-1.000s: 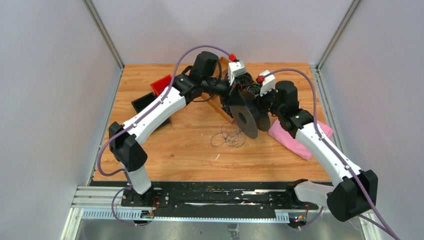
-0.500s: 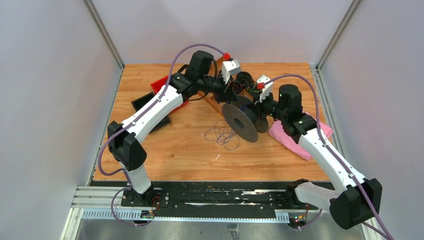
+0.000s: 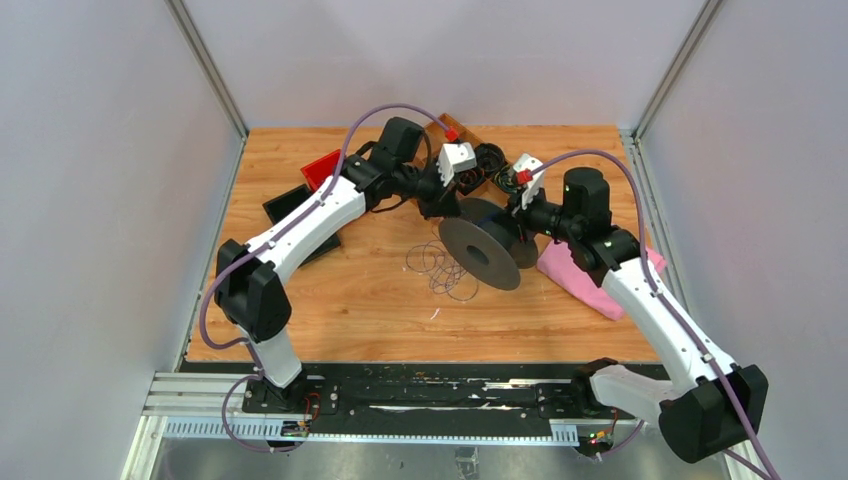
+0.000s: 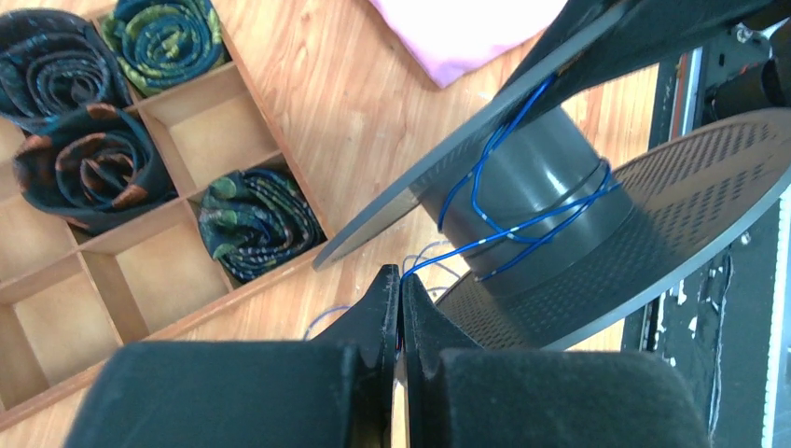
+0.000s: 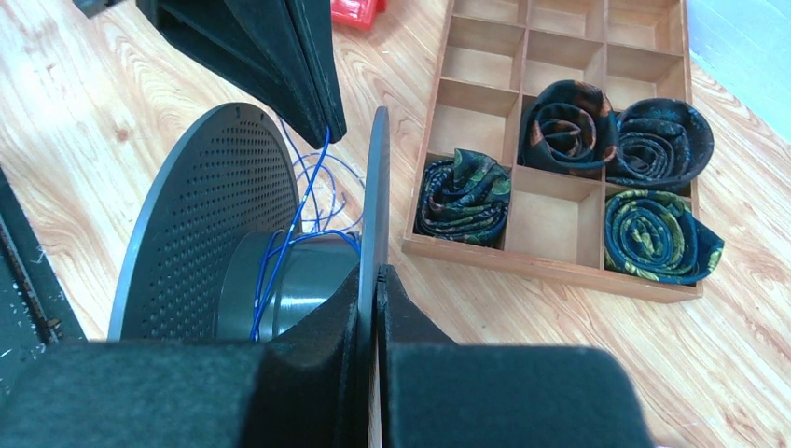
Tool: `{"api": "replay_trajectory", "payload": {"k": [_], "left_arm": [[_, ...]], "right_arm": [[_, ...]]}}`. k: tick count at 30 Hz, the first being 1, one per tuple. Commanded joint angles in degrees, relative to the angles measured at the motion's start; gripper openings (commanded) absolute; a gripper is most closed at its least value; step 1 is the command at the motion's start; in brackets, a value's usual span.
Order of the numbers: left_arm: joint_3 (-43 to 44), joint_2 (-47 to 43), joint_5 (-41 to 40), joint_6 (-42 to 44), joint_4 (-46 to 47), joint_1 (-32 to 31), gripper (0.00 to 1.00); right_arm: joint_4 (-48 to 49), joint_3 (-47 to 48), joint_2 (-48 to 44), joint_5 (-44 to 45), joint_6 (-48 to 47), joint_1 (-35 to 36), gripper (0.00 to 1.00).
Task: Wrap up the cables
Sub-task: Wrap the cable around the cable reel.
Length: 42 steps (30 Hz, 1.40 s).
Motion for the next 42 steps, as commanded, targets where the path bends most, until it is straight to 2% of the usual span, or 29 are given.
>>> {"api": "replay_trajectory", "payload": {"k": [1, 9, 18, 21, 23, 25, 28, 33, 36, 42], "left_arm": [[-2.8, -3.4, -3.2, 4.6, 4.0, 3.0, 0.05], [-12.7, -4.8, 1.9, -2.1, 15.5, 5.9, 0.19], [-20.8, -8.0, 2.2, -9.4, 24.7, 9.2, 0.40], [-26.5, -11.3, 1.7, -10.4, 31.4, 10.2, 0.46], [-31.5, -13.9, 0.3, -12.8, 37.6, 10.7, 0.54], [-34.0, -15.5, -1.1, -14.7, 39.3, 11.1, 0.74], [-36.6, -16.1, 0.6, -15.1, 41.2, 11.2, 0.83], [-42.4, -14.5, 3.5, -23.3, 54.0, 11.1, 0.89], [-44.5, -12.4, 3.8, -27.0, 61.7, 10.5, 0.95], [-45.7, -8.5, 2.1, -29.1, 73.4, 6.9, 0.99]], "right_arm": [[-3.2, 3.2, -1.5, -7.0, 0.3, -1.4, 0.01], [-3.8, 6.6, -0.4, -6.8, 4.2, -2.7, 0.01], [-5.7, 10.7, 0.5, -1.8, 7.5, -3.4, 0.01], [-6.1, 12.7, 1.1, 0.9, 10.1, -3.7, 0.01], [-6.3, 14.1, 1.8, 2.4, 12.2, -3.8, 0.01], [-7.0, 16.0, 2.4, 3.5, 14.3, -4.0, 0.01], [-8.8, 19.4, 3.6, 4.5, 16.8, -4.3, 0.01], [-10.9, 24.3, 5.1, 5.4, 20.3, -4.6, 0.01], [-12.0, 26.4, 5.7, 5.5, 21.1, -4.8, 0.01], [-12.6, 28.6, 6.3, 4.3, 23.2, -5.2, 0.01]]}}
